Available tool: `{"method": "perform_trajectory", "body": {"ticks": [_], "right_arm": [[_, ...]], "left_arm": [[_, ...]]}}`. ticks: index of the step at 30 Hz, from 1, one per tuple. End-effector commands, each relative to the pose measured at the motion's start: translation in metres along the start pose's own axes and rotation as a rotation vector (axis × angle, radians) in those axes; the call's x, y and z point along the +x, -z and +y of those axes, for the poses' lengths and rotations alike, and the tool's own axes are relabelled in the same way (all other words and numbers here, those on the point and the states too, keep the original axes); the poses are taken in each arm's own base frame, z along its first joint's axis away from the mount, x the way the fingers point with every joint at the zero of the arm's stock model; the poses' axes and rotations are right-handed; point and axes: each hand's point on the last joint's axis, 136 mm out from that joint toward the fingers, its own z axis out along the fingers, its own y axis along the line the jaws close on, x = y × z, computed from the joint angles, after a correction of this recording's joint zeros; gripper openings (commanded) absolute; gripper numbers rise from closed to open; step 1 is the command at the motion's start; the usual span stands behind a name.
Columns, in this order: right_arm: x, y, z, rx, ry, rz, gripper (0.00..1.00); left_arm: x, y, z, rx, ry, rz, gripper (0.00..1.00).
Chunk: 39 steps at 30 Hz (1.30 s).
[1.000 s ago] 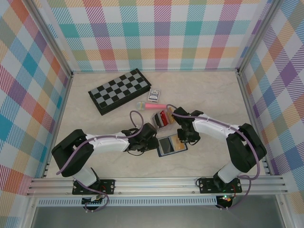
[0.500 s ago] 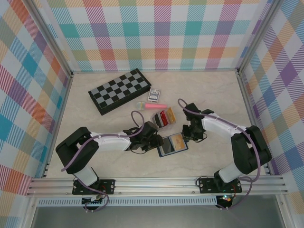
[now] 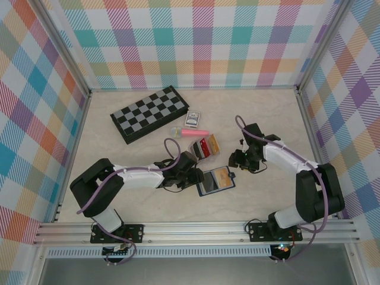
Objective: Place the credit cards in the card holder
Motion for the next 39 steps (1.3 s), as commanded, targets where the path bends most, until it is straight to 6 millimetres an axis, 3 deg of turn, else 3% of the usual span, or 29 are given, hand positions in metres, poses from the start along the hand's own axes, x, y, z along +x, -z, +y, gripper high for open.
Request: {"method": "perform_trajectory", "body": {"ticks": [1, 8, 13, 16, 20, 33, 39], "right_arm": [[0.008, -0.005, 0.023, -0.118, 0.065, 0.053, 0.6], [0.022, -0.033, 0.007, 0.098, 0.139, 0.127, 0.69], [0.025, -0.042, -0.007, 0.21, 0.141, 0.145, 0.64], [0.024, -0.039, -0.015, 0.25, 0.14, 0.133, 0.54], [0.021, -0.037, -0.021, 0.287, 0.144, 0.115, 0.48], [0.015, -0.02, -0.036, 0.361, 0.1, 0.056, 0.49], [0.013, -0.016, -0.046, 0.366, 0.048, 0.053, 0.39]], "left_arm": [[0.001, -0.007, -0.004, 0.009, 0.007, 0.022, 0.51], [0.001, -0.008, -0.004, 0.008, 0.007, 0.025, 0.5], [0.002, -0.007, -0.004, 0.008, 0.001, 0.027, 0.5], [0.001, -0.006, -0.005, 0.01, 0.0, 0.029, 0.5], [0.002, -0.006, -0.004, 0.003, -0.006, 0.03, 0.5], [0.001, -0.004, -0.005, -0.005, -0.016, 0.031, 0.5], [0.001, -0.005, -0.008, -0.003, -0.021, 0.036, 0.5]]}}
